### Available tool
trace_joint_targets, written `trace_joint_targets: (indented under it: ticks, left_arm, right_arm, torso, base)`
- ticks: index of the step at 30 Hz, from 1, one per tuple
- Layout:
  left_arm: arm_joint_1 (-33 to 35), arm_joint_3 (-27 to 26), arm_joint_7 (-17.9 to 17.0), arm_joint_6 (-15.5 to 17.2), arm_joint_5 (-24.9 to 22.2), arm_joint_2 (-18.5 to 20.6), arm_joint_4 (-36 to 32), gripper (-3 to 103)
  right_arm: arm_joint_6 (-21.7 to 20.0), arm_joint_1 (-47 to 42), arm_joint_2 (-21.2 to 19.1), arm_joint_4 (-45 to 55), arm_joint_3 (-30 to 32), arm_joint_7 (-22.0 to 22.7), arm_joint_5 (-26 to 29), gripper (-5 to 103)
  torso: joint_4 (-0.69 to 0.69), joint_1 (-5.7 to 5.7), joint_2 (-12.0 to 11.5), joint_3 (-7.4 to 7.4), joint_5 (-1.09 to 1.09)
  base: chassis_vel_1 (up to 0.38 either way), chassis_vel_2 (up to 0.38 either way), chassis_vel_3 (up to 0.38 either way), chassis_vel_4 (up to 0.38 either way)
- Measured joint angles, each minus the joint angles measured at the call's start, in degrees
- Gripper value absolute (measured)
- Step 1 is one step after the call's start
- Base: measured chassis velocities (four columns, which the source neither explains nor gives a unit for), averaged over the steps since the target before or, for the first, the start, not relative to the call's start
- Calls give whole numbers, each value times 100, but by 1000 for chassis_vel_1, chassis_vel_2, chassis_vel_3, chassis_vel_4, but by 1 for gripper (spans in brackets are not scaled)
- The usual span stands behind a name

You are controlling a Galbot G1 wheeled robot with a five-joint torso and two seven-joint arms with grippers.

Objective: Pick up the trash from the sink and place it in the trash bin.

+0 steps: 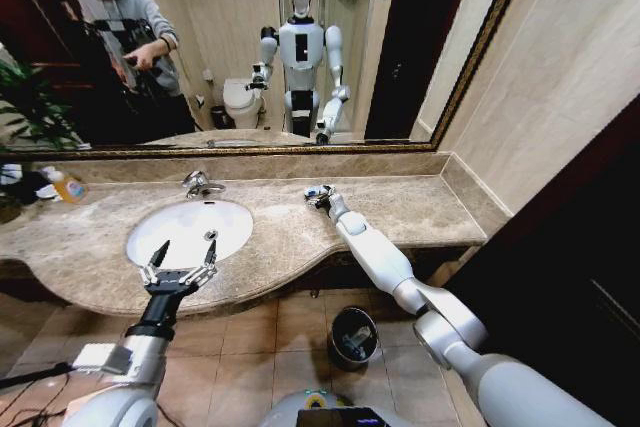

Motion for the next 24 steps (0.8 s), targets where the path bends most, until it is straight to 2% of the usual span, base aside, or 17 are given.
trace_joint_targets:
  ticks: [11,16,19,21,22,24]
  left_arm:
    - [0,0,0,0,0,0,0,100]
    - [0,0,0,0,0,0,0,100]
    - [0,0,0,0,0,0,0,100]
    - [0,0,0,0,0,0,0,100]
    - [0,0,0,0,0,0,0,100]
    - [0,0,0,0,0,0,0,100]
  right_arm:
    - [200,-115,-188,275,44,-5,-56,91]
    - [247,-272,-393,749,124,7,-188,82]
    - [191,-492,-666,1367,208,26,-167,71]
    - [171,-566,-761,1564,224,29,-157,71]
    - [160,-668,-884,1809,252,33,-154,62]
    - [159,-720,-938,1912,271,35,-155,59]
  torso:
    - [-1,2,-2,2,1]
    - [-2,3,-3,2,1]
    - [-2,2,-2,1,0]
    - [-4,1,-2,0,0]
    - [-4,1,-1,-1,0]
    - [-4,0,0,-1,0]
  base:
    - [0,0,0,0]
    - [0,0,0,0]
    - [0,0,0,0]
    - [0,0,0,0]
    - [0,0,0,0]
    - [0,0,0,0]
